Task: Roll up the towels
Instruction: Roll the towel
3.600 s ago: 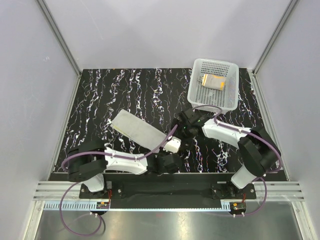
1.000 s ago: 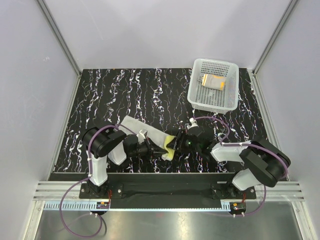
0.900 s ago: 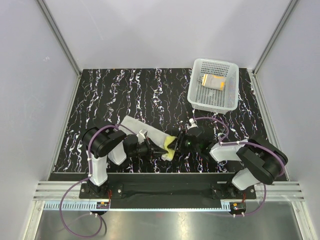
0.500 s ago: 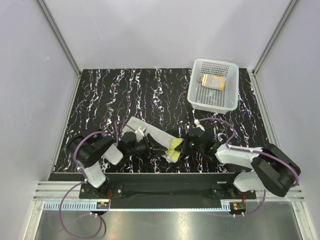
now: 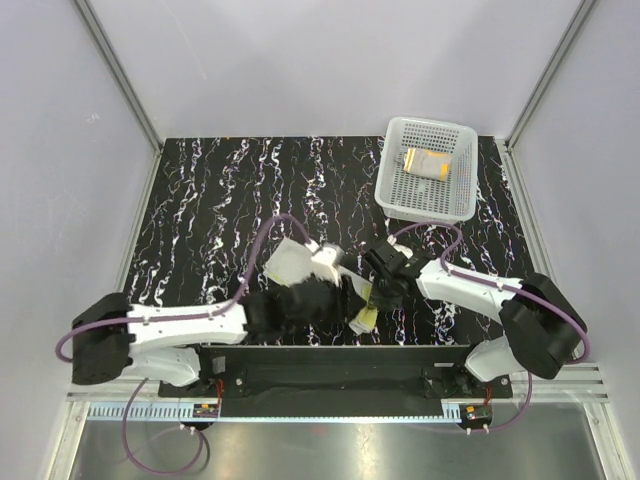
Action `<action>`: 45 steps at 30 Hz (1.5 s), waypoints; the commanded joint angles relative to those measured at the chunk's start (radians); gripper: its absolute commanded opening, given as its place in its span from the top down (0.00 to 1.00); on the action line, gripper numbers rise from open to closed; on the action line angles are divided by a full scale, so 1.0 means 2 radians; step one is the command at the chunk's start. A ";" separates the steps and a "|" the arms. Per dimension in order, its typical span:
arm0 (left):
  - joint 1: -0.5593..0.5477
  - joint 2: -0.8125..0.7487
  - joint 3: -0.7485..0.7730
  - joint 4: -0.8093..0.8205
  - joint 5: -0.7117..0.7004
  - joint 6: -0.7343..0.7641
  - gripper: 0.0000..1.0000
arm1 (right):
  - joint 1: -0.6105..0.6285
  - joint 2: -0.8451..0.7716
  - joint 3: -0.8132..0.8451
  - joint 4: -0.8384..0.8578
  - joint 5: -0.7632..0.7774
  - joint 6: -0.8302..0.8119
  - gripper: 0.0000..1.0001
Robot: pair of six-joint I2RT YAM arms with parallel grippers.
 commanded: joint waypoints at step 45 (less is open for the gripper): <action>-0.136 0.253 0.069 0.021 -0.208 0.116 1.00 | 0.003 -0.036 0.019 -0.055 -0.038 0.017 0.62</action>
